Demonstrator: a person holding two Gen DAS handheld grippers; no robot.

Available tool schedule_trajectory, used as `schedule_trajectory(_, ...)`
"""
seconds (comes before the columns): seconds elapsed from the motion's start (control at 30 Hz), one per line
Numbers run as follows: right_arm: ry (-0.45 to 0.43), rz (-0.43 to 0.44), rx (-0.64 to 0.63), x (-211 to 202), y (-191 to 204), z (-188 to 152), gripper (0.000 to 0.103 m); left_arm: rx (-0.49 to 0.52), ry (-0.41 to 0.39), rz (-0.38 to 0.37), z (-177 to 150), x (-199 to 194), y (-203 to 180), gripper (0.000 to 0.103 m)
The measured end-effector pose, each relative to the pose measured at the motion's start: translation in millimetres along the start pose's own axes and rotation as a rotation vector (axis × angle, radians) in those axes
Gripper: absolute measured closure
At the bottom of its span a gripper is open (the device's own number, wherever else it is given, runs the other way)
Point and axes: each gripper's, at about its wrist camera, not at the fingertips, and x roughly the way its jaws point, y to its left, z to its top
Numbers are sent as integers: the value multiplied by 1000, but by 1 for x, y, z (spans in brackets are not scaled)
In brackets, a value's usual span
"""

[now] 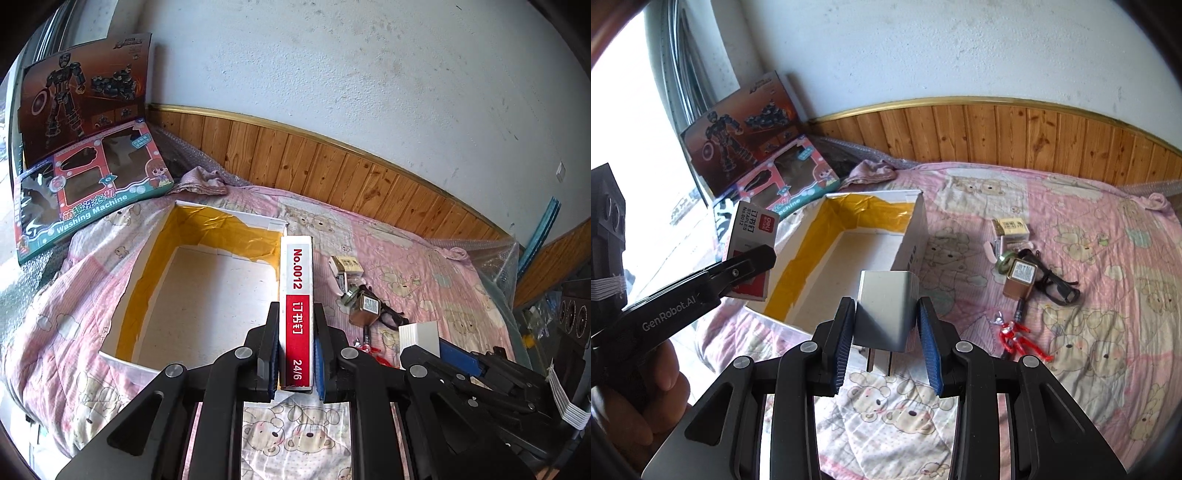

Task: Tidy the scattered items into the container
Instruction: 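Carry the stapler box in left tool while right tool carries the white charger toward the box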

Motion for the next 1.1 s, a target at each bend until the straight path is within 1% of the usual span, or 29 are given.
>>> schedule_trajectory(0.23, 10, 31, -33, 11, 25, 7, 67, -33, -16, 28, 5, -9, 29, 88)
schedule_trajectory(0.47, 32, 53, -66, 29, 45, 14, 67, -47, -16, 58, 8, -10, 54, 88)
schedule_trajectory(0.73, 60, 73, -86, 53, 58, 24, 67, -60, 4, 94, 15, 3, 76, 88)
schedule_trajectory(1.1, 96, 89, -95, 81, 60, 41, 67, -74, 52, 121, 24, 33, 92, 88)
